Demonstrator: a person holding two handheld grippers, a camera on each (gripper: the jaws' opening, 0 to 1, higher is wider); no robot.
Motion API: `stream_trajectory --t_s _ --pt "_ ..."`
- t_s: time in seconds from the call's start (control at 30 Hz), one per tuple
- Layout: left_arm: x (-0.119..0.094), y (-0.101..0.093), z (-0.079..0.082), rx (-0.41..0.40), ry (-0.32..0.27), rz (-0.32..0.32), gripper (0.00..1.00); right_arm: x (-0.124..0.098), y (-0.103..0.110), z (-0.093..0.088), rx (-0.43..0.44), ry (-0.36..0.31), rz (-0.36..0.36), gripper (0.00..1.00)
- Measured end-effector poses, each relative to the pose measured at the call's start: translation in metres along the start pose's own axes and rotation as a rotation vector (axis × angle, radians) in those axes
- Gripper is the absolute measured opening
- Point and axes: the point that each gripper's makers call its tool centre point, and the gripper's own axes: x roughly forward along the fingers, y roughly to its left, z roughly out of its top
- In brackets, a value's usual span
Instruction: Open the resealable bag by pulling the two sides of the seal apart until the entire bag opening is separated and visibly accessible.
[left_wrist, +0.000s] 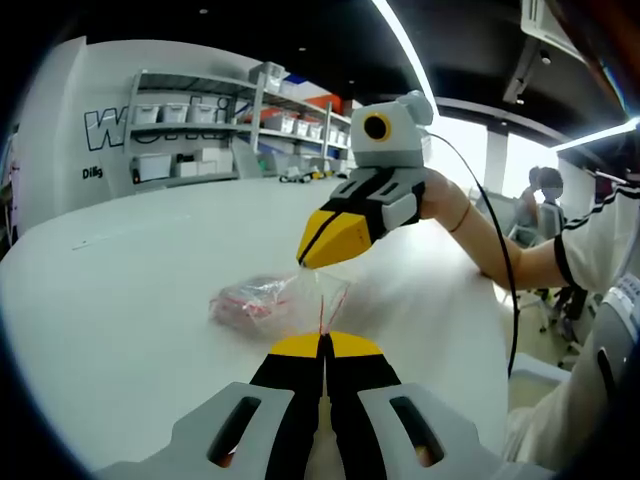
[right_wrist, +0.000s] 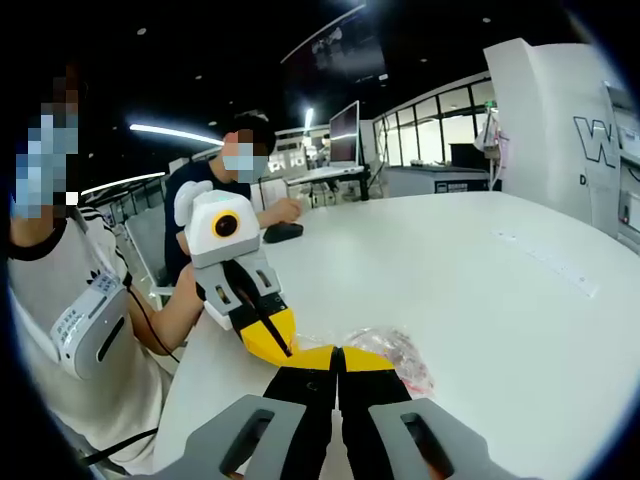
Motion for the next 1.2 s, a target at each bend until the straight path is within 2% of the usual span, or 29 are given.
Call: stream_trajectory --t_s 0.43,0.53,0.97,1.13,1.2 --pt "0.000 0.000 0.000 0.041 0.006 0.016 0.01 -0.003 -0.003 0.003 -0.004 -0.017 -0.021 0.00" --pt "0.000 -0.001 -0.002 0.032 0.024 0.009 0.01 -0.003 -0.004 0.004 -0.004 -0.020 -0.023 0.00" --pt "-0.001 -0.003 -0.002 0.027 0.032 0.005 0.01 -0.005 -0.004 0.010 -0.008 -0.043 -0.035 0.00" --pt "-0.004 0.000 0.005 0.027 0.010 0.018 0.01 -0.009 -0.004 0.018 -0.029 -0.076 -0.043 0.00" --pt "-0.006 0.005 0.011 0.042 -0.015 0.048 0.01 -0.010 -0.006 0.020 -0.033 -0.087 -0.053 0.00"
